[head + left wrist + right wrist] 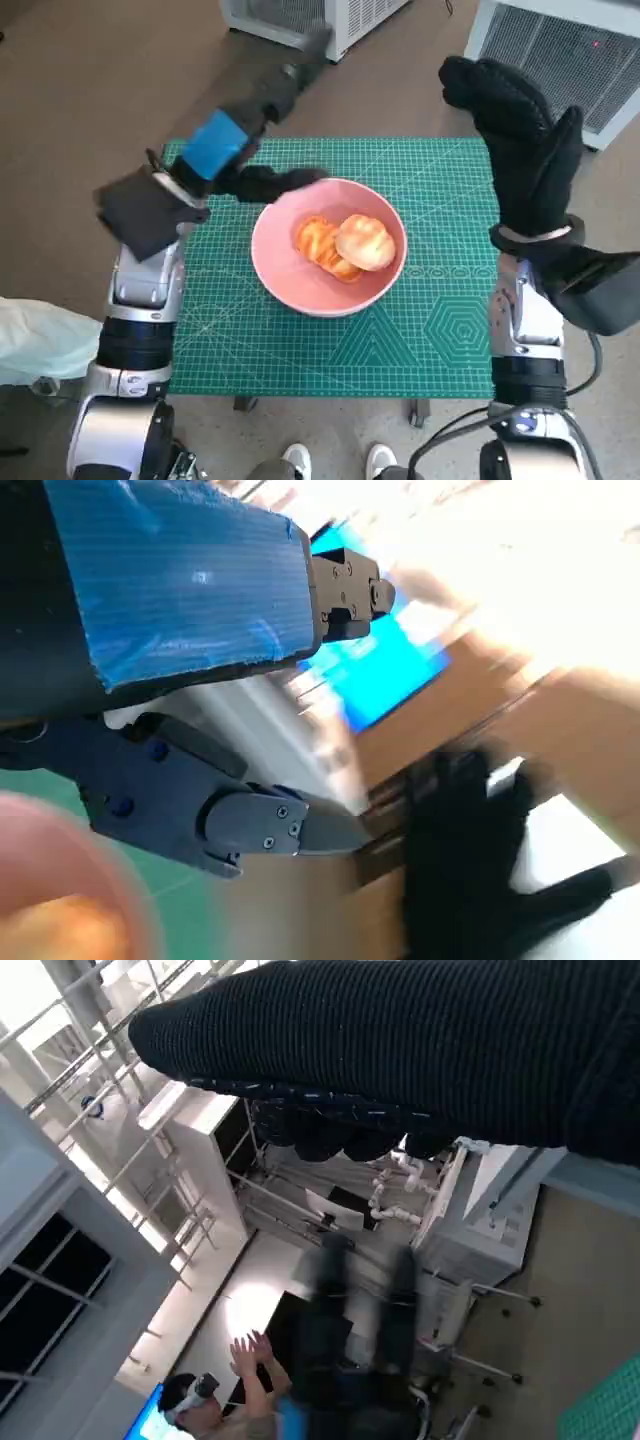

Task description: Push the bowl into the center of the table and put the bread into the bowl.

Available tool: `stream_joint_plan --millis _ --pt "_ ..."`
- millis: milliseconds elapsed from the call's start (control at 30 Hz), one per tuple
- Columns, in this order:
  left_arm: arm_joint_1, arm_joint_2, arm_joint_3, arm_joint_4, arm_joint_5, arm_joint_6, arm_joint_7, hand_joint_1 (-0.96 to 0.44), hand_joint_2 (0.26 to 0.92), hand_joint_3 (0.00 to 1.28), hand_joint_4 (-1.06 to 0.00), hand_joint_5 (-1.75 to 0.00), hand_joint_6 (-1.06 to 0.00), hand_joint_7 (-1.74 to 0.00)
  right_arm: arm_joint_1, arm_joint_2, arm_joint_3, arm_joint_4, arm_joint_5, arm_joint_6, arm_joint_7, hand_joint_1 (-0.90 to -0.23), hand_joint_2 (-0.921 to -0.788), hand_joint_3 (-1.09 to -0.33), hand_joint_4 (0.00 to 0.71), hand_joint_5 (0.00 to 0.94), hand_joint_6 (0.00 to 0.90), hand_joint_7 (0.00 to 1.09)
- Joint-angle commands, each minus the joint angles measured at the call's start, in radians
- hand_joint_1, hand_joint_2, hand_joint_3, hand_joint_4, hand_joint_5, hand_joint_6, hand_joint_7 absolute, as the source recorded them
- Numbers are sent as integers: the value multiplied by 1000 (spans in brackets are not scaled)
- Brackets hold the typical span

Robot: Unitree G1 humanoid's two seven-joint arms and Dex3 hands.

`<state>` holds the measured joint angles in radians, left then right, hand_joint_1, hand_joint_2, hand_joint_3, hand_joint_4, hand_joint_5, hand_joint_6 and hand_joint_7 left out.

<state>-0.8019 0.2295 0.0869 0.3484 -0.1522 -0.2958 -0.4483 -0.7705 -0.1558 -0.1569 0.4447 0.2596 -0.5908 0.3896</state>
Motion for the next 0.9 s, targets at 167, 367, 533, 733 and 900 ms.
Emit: stream_joint_plan --millis 167,367,533,733,900 --pt "51 -87 34 -26 -56 -95 77 -823 921 479 1 1 -24 -13 -22 -6 9 29 -40 -21 -15 -718 -921 -716 226 2 134 338" --pt "71 -83 22 -55 -38 -80 93 -844 921 479 1 1 -38 -19 -43 -5 15 43 -54 -16 -23 -721 -921 -723 218 0 141 332" --pt "88 -87 13 -79 -33 -71 107 -845 921 484 1 1 -37 -19 -49 -3 16 40 -52 -6 -22 -722 -921 -723 217 1 145 328" --pt "105 -95 16 -85 -44 -95 116 -847 921 486 1 1 -38 -19 -51 -3 16 42 -49 -4 -19 -729 -921 -722 219 2 149 323" --pt "120 -102 12 -99 -45 -108 119 -843 921 485 1 1 -48 -24 -45 -4 17 27 -46 7 -21 -738 -921 -721 220 2 151 320"
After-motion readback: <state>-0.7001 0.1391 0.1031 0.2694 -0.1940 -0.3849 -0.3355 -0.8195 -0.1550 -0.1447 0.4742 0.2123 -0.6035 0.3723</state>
